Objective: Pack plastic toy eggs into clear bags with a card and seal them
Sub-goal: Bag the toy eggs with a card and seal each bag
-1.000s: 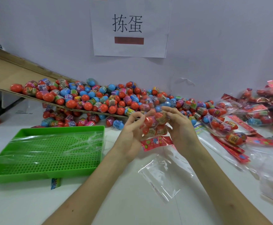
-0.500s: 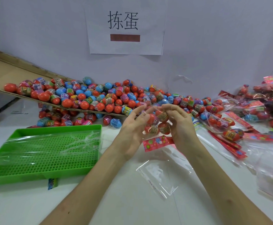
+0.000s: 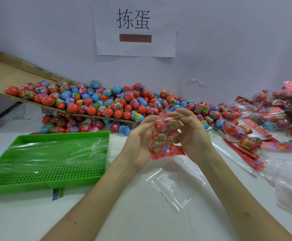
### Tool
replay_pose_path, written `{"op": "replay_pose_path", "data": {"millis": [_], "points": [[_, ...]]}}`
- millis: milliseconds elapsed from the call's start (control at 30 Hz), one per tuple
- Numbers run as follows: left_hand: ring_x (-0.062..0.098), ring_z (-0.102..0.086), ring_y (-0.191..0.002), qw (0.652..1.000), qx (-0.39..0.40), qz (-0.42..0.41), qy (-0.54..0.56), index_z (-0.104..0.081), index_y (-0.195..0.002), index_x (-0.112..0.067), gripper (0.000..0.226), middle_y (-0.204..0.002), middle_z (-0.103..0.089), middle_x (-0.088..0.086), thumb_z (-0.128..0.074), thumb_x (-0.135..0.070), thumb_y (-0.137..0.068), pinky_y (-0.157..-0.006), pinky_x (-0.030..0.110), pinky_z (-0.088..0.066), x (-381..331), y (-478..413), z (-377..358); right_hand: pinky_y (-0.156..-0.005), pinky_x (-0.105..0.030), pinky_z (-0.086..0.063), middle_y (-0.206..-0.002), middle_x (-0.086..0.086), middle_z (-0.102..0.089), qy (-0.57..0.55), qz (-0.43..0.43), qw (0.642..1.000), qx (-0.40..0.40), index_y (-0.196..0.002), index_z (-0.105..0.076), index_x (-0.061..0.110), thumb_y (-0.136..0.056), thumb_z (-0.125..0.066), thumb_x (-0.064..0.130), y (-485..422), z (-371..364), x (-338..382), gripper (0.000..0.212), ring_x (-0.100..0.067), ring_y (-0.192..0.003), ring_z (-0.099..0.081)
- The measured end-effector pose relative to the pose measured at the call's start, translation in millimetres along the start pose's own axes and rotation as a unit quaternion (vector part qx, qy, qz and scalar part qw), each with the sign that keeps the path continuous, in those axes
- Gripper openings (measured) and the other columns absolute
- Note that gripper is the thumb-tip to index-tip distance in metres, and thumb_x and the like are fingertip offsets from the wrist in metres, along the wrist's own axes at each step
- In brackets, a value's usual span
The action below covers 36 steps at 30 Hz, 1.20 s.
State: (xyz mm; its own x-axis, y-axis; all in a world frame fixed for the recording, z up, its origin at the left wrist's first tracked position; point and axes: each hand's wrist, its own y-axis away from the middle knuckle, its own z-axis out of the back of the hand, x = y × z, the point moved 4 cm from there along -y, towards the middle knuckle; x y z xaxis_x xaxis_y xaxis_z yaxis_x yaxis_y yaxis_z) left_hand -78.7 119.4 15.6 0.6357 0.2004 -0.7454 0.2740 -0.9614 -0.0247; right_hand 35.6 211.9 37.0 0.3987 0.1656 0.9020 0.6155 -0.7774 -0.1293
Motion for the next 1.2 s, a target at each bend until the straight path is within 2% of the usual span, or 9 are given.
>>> {"op": "replay_pose_path", "data": {"millis": [200, 367, 600, 700, 833, 900, 967, 1100, 1200], "points": [[0.032, -0.07, -0.112, 0.999, 0.043, 0.004, 0.011, -0.068, -0.078, -0.028, 0.019, -0.128, -0.071, 0.013, -0.059, -0.023, -0.094, -0.104, 0.055, -0.05, -5, 7, -5, -0.084, -0.047, -0.051, -0.103, -0.005, -0.072, 0.002, 0.011, 0.999, 0.048, -0.072, -0.069, 0.023, -0.098, -0.039, 0.004, 5, -6, 7, 0.044, -0.022, -0.102, -0.065], [0.034, -0.07, -0.112, 0.994, 0.094, 0.007, 0.054, -0.061, -0.077, -0.021, 0.022, -0.133, -0.067, 0.017, -0.052, -0.017, -0.096, -0.094, 0.047, -0.057, -7, 12, -13, -0.082, -0.044, -0.056, -0.107, -0.014, -0.068, -0.025, 0.007, 0.995, 0.098, -0.071, -0.049, 0.014, -0.091, -0.035, 0.004, 7, -8, 8, 0.026, -0.034, -0.108, -0.064], [0.027, -0.073, -0.095, 0.989, 0.111, 0.036, 0.093, -0.048, -0.083, -0.018, 0.027, -0.104, -0.074, 0.009, -0.034, -0.017, -0.106, -0.074, 0.038, -0.06, -6, 14, -19, -0.085, -0.04, -0.057, -0.104, -0.012, -0.068, -0.005, 0.045, 0.992, 0.119, -0.065, -0.054, 0.016, -0.089, -0.038, 0.004, 4, -3, 16, 0.031, -0.03, -0.106, -0.066], [0.022, -0.069, -0.088, 0.995, 0.063, 0.041, 0.06, -0.05, -0.085, -0.017, 0.03, -0.1, -0.07, 0.005, -0.033, -0.024, -0.11, -0.068, 0.034, -0.059, -5, 11, -20, -0.087, -0.043, -0.055, -0.1, -0.011, -0.067, 0.004, 0.058, 0.992, 0.114, -0.065, -0.055, 0.014, -0.086, -0.038, 0.001, 2, 1, 17, 0.03, -0.031, -0.103, -0.066], [0.021, -0.072, -0.106, 0.998, 0.035, 0.046, 0.023, -0.063, -0.114, -0.011, 0.019, -0.119, -0.075, 0.002, -0.06, -0.024, -0.101, -0.091, 0.037, -0.061, -1, 6, -12, -0.09, -0.043, -0.053, -0.097, -0.009, -0.064, 0.007, 0.058, 0.991, 0.124, -0.065, -0.058, 0.012, -0.084, -0.039, 0.001, -1, 1, 15, 0.029, -0.028, -0.101, -0.064], [0.024, -0.074, -0.103, 0.99, 0.079, 0.076, 0.084, -0.057, -0.098, -0.014, 0.018, -0.116, -0.076, 0.007, -0.07, -0.011, -0.087, -0.091, 0.039, -0.061, 0, 9, -16, -0.087, -0.041, -0.052, -0.099, -0.007, -0.062, -0.005, 0.053, 0.991, 0.126, -0.066, -0.059, 0.013, -0.086, -0.037, 0.001, -1, 1, 16, 0.032, -0.026, -0.101, -0.063], [0.025, -0.075, -0.101, 0.99, 0.089, 0.063, 0.085, -0.053, -0.091, -0.018, 0.024, -0.113, -0.076, 0.008, -0.069, -0.003, -0.083, -0.095, 0.04, -0.057, 0, 9, -14, -0.084, -0.039, -0.052, -0.1, -0.005, -0.061, -0.036, 0.034, 0.991, 0.124, -0.064, -0.061, 0.014, -0.085, -0.038, 0.004, 2, 1, 17, 0.032, -0.025, -0.104, -0.06], [0.028, -0.074, -0.107, 0.985, 0.109, 0.048, 0.122, -0.05, -0.1, -0.017, 0.029, -0.119, -0.074, 0.014, -0.068, -0.002, -0.083, -0.105, 0.044, -0.049, -2, 9, -14, -0.084, -0.04, -0.052, -0.105, -0.007, -0.061, -0.124, -0.009, 0.984, 0.128, -0.065, -0.062, 0.012, -0.084, -0.045, 0.025, 7, -4, 16, 0.029, -0.027, -0.106, -0.058], [0.03, -0.073, -0.109, 0.984, 0.107, 0.049, 0.136, -0.052, -0.101, -0.015, 0.022, -0.123, -0.072, 0.018, -0.063, -0.001, -0.088, -0.107, 0.048, -0.05, -2, 9, -15, -0.081, -0.036, -0.056, -0.105, -0.005, -0.067, -0.1, -0.018, 0.988, 0.113, -0.072, -0.067, 0.016, -0.089, -0.062, 0.043, 9, -6, 11, 0.032, -0.023, -0.1, -0.065]]}}
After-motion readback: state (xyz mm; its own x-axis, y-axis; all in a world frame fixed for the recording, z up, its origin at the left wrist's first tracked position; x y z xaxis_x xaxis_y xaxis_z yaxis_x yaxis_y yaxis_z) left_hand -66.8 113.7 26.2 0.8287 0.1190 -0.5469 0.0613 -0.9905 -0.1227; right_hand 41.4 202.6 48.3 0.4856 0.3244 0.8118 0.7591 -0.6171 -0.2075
